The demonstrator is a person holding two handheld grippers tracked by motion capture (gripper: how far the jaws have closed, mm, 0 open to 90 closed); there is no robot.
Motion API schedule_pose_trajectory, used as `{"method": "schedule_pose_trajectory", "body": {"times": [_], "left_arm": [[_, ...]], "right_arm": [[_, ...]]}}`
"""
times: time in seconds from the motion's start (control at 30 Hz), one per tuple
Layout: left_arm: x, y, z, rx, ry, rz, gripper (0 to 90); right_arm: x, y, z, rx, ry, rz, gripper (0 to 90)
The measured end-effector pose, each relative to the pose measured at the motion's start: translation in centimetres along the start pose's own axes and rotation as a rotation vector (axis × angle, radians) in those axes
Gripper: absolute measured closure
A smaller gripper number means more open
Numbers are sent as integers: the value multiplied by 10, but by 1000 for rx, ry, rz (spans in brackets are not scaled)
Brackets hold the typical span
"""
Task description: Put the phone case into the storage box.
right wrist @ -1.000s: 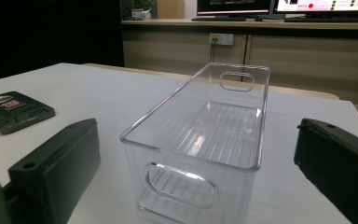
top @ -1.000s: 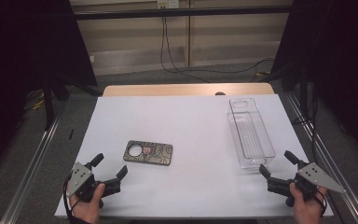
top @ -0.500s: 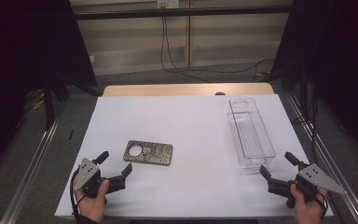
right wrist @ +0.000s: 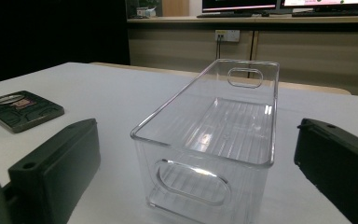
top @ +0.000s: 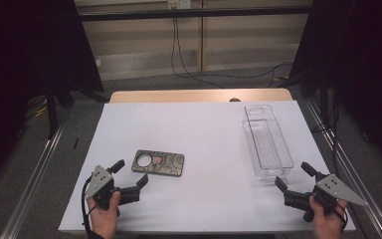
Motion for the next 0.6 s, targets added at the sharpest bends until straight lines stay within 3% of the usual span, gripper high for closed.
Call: {"method": "schedule_pose_trajectory", "body": {"times": [0.13,0.4,0.57,0.6], "left_arm": [[-6,5,-4,2,45,23,16],[-20,20,-16,-12,50,62,16],[-23,26,-22,-28,74,61,15],[-23,31,-26,-27,79,40,11]], "right_arm": [[0,-1,-2,-16,-6,5,0],[0,0,-1,-8,3,1,0],[0,0,-1,-9,8,-1,1],[0,-1,-2,-13,5,1,1]]}}
Point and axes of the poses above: each handheld gripper's, and its own axes: y roughly forward along the jaws, z roughly out of its underside, x roughly to its left, the point moved 5 cm from there along y, roughly forward along the jaws, and after that the axes turned 9 degrees about x, right-handed, at the moved point
